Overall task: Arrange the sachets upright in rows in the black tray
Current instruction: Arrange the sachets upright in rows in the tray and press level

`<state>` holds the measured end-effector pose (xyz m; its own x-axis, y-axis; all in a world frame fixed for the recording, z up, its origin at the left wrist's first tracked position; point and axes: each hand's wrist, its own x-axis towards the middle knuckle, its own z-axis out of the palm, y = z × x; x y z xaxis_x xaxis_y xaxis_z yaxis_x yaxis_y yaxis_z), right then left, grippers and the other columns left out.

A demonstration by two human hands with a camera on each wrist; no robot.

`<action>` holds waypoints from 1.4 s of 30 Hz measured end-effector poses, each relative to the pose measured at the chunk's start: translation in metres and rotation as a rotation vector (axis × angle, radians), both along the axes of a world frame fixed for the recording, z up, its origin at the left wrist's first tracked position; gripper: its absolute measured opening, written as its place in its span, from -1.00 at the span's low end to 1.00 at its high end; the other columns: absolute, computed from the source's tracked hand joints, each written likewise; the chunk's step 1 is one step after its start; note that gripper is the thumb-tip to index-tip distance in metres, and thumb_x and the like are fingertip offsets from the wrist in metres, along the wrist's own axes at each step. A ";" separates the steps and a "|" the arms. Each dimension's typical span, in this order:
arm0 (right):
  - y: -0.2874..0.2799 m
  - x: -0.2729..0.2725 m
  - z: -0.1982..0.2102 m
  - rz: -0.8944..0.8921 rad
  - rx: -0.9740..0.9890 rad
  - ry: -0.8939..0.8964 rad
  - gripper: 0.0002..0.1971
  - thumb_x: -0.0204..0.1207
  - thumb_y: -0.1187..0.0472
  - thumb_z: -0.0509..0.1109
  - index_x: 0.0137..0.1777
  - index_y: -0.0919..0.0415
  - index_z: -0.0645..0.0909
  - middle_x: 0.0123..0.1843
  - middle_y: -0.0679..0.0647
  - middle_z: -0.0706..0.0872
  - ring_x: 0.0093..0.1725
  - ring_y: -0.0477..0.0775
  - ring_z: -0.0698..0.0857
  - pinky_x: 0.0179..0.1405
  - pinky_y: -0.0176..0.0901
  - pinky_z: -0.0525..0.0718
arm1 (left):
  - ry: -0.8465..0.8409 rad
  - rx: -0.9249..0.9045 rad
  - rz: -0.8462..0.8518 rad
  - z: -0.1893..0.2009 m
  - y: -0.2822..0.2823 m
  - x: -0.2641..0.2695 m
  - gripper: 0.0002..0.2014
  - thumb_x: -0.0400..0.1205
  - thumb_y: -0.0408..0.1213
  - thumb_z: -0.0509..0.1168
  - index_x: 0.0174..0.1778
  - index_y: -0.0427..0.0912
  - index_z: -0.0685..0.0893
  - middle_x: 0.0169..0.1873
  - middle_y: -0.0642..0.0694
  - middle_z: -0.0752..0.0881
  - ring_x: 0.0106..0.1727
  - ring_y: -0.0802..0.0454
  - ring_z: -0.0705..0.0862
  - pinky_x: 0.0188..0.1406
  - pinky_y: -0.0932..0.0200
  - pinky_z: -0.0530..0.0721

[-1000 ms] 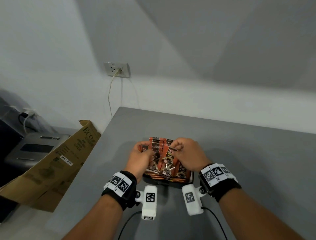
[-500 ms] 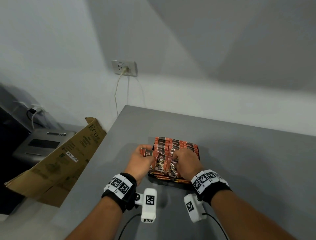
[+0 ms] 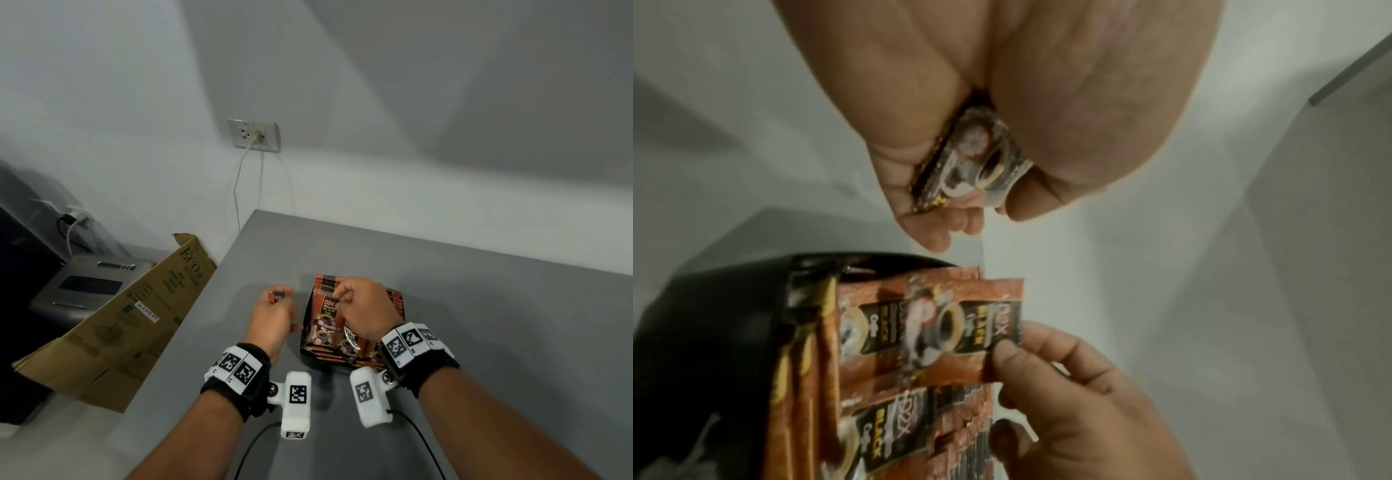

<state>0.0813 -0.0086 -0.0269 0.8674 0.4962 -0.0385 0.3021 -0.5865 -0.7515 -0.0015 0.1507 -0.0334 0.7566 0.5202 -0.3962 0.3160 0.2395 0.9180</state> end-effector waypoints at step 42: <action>-0.082 -0.023 -0.021 -0.038 -0.263 -0.081 -0.81 0.48 0.23 0.51 0.04 -0.01 0.66 0.12 -0.11 0.62 0.14 -0.07 0.59 0.21 -0.15 0.63 | 0.019 0.230 -0.383 0.005 -0.045 0.000 -0.77 0.49 -0.50 0.30 0.04 -0.26 0.65 -0.11 -0.22 0.78 -0.16 -0.15 0.74 -0.01 -0.28 0.74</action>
<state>0.0581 -0.0909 -0.0484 0.8906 0.4456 -0.0911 0.3295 -0.7703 -0.5460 -0.0012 0.1053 -0.0281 0.9056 0.2797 -0.3188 0.3596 -0.1079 0.9269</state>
